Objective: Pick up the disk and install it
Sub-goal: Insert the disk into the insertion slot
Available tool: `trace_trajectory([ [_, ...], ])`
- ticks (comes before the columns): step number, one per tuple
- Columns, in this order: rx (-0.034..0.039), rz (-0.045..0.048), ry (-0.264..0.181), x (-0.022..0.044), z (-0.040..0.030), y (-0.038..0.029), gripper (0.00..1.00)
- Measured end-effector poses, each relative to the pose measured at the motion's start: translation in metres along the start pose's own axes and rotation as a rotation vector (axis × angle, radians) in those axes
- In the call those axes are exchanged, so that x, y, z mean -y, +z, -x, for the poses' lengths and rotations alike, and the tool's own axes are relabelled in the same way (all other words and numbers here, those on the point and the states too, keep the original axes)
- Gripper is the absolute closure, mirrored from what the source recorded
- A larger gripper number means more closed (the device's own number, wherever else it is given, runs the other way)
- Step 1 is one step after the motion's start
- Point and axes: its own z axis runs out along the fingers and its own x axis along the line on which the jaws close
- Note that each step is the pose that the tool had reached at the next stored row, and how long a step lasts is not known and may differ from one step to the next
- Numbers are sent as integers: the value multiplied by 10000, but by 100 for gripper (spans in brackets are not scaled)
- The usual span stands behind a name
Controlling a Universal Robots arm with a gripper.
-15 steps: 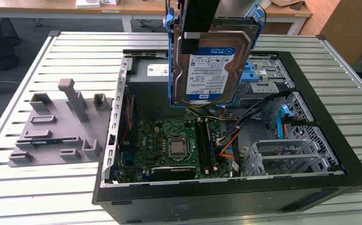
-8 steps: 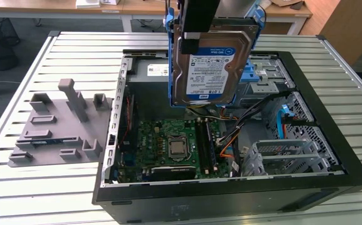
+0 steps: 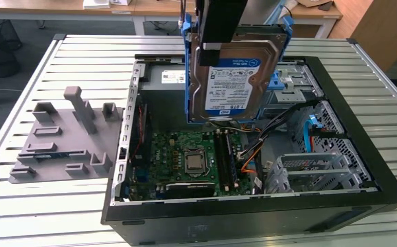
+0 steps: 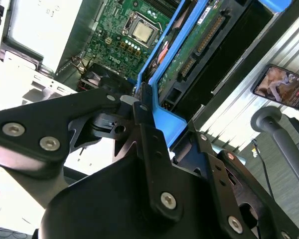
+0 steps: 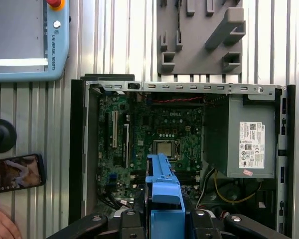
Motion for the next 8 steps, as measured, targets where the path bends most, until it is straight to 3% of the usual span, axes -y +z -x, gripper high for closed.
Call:
trace_trajectory([
  [4, 0, 1, 0, 13, -16, 0, 64],
  [8, 6, 3, 0, 85, -16, -1, 64],
])
